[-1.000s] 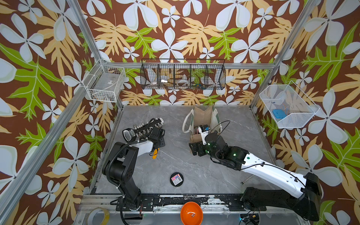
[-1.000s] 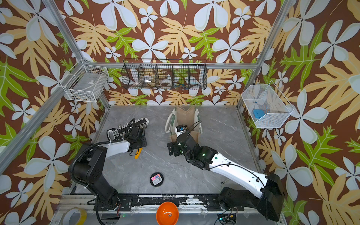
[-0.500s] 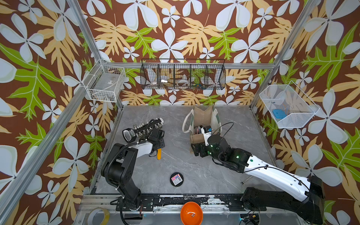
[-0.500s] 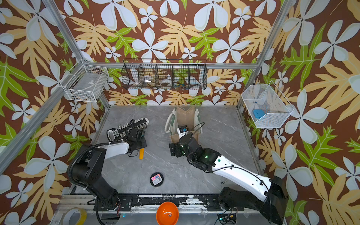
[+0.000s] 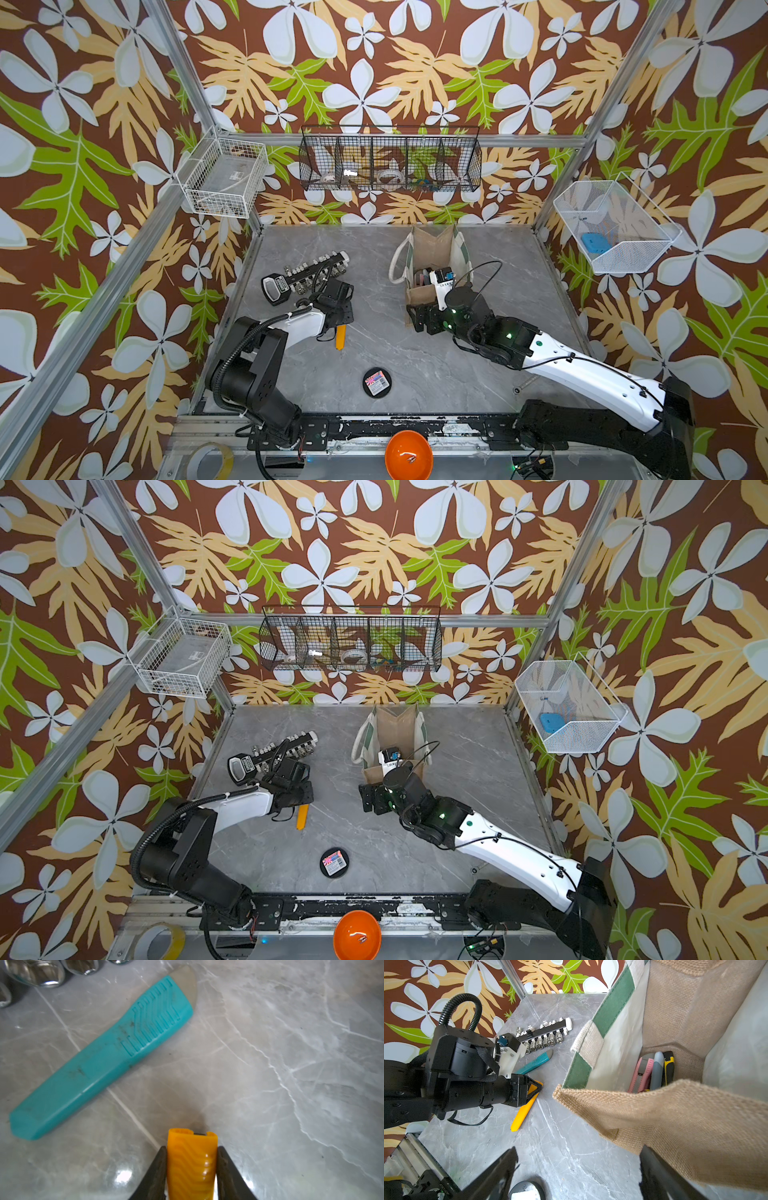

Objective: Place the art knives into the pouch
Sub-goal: Pick up the utility knife at the center of the board.

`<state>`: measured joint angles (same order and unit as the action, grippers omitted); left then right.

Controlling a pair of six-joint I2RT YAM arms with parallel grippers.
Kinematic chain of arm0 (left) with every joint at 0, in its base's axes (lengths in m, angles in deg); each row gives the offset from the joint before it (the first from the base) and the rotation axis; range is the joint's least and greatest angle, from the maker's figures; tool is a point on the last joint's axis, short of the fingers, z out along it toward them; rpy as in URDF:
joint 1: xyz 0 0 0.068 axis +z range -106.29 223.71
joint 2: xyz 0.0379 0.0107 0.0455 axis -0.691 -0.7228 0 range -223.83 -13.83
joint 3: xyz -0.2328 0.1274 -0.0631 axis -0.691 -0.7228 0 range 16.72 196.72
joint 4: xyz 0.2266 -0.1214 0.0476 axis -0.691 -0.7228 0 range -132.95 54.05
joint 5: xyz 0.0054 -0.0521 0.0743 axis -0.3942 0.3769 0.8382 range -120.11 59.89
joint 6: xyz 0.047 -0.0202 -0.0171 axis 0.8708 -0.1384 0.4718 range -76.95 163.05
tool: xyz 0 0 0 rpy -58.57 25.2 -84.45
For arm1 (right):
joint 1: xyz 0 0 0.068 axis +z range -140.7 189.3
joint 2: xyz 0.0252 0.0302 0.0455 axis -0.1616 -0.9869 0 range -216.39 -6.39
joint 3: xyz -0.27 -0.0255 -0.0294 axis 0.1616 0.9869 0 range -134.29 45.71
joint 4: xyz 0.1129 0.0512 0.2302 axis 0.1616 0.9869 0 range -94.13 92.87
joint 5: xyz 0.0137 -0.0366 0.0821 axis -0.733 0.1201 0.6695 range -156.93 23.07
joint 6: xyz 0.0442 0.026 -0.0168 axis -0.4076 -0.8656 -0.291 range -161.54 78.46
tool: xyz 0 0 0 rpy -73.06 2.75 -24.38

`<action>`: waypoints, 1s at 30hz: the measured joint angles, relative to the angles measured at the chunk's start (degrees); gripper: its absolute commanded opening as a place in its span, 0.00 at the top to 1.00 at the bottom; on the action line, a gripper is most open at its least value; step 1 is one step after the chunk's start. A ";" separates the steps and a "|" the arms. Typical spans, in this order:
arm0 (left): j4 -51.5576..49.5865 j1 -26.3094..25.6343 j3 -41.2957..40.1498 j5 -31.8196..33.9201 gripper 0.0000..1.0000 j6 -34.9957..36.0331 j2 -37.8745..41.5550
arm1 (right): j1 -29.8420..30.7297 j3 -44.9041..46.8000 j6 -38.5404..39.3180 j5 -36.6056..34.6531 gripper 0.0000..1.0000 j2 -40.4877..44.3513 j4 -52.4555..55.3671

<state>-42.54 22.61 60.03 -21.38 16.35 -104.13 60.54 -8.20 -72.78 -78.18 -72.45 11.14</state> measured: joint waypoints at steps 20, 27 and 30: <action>-4.33 -3.72 5.07 -2.01 0.72 -0.66 4.94 | 0.02 3.23 1.25 -2.19 0.08 2.38 -0.59; -5.60 -4.76 5.92 -3.26 0.72 -1.70 8.94 | 0.02 4.33 0.55 -2.67 0.08 4.50 -0.66; -5.77 -4.98 6.25 -4.33 0.73 -1.92 10.16 | 0.02 5.09 0.26 -3.21 0.08 5.84 -0.70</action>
<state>-48.31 17.62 66.28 -25.70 14.43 -93.97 60.57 -3.11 -72.52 -81.39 -66.61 10.44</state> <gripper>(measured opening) 0.368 0.918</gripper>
